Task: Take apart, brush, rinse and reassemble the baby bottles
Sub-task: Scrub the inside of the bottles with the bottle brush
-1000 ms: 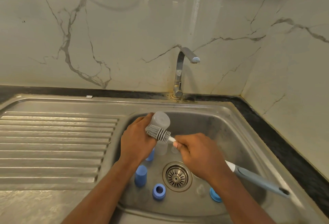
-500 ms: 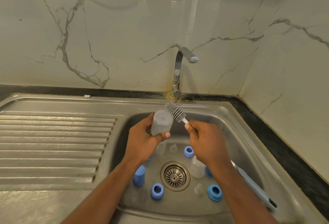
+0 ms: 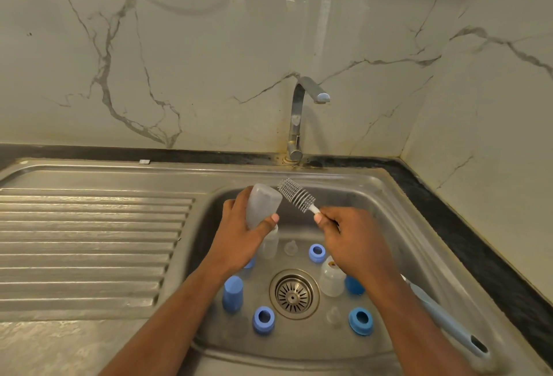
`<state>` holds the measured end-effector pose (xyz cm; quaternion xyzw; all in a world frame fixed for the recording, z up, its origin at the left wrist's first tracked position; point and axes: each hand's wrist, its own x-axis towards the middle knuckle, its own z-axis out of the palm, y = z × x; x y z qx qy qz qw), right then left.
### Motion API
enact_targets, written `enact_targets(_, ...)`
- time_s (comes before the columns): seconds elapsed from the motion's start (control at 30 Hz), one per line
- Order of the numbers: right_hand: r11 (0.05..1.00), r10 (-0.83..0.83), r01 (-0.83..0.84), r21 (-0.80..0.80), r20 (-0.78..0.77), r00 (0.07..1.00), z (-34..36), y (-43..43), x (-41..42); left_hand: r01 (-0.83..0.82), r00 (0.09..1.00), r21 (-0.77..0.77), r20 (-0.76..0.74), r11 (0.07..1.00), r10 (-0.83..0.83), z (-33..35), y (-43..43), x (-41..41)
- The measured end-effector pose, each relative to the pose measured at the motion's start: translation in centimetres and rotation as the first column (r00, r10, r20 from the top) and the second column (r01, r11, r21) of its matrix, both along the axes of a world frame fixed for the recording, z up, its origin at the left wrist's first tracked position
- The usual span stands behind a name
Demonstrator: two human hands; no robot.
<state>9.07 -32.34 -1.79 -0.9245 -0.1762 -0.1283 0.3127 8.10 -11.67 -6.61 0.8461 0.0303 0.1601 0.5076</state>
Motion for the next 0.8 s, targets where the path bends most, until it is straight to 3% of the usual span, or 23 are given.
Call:
enact_targets(0.27,0.995,-0.025,0.011,-0.102,-0.136,0.990,-0.5,-0.5,0.4,0.134,0.987,-0.038,-0.081,0.990,-0.137,-0.2,1.2,0.1)
enact_targets(0.57,0.979,-0.116,0.057,-0.195,-0.305,0.945,-1.9,-1.0,1.7,-0.046,0.999,-0.121,-0.001,0.992,0.046,0.5,2.7,0.4)
enact_targets(0.8,0.978,-0.099,0.025,-0.208,-0.354,0.930,-2.4,-0.6,1.8,0.044,0.988,0.214,-0.153,0.976,-0.011,-1.8,2.5,1.1)
